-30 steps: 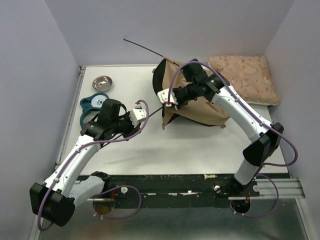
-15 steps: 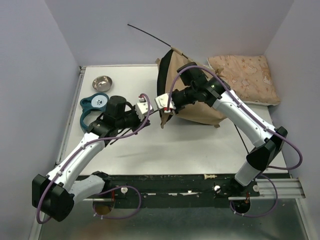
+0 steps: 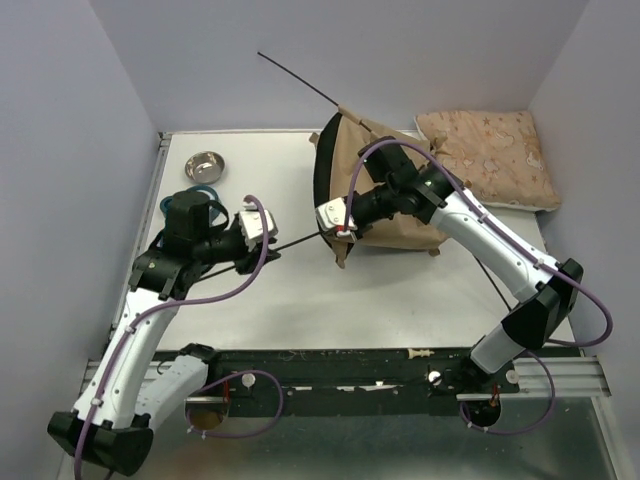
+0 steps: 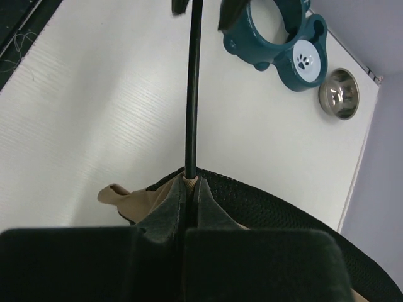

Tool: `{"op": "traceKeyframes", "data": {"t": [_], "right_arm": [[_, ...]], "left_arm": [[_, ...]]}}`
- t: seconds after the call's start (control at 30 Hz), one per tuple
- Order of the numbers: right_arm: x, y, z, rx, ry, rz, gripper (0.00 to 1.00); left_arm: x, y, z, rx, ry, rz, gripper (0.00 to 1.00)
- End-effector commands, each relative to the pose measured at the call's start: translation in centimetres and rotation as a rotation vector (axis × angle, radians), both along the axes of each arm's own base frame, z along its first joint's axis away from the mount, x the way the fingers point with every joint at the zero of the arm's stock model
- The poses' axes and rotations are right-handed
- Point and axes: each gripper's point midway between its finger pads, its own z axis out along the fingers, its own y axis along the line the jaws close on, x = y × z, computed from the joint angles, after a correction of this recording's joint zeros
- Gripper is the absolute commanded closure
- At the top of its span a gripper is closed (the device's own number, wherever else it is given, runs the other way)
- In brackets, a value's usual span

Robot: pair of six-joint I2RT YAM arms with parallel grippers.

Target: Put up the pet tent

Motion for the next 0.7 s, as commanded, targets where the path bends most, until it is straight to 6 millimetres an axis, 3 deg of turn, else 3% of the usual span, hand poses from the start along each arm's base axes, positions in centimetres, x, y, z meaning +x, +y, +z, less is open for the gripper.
{"op": "traceKeyframes", "data": {"t": [0.0, 0.17, 0.3, 0.4, 0.5, 0.67], "right_arm": [[0.6, -2.5, 0.4, -0.018, -0.02, -0.04, 0.99], [1.8, -3.7, -0.6, -0.069, -0.07, -0.063, 0.99], [2.9, -5.0, -1.0, -0.093, -0.106, -0.096, 0.99], [3.1, -5.4, -0.8, -0.098, -0.114, -0.105, 0.99], [2.2, -4.5, 0.3, -0.055, -0.066, -0.082, 0.99], [-0.2, -1.7, 1.5, -0.005, -0.037, 0.002, 0.9]], "left_arm": [[-3.6, 4.8, -3.6, 0.179, 0.093, -0.019, 0.54], [-6.1, 6.8, -3.6, 0.256, 0.141, -0.033, 0.58], [-7.3, 8.9, -4.5, 0.359, 0.148, -0.007, 0.76], [-7.8, 9.6, -4.8, 0.388, 0.143, 0.01, 1.0], [-7.4, 8.4, -3.9, 0.305, 0.142, 0.017, 1.0], [-4.3, 4.7, -1.1, 0.04, 0.083, 0.032, 1.0]]}}
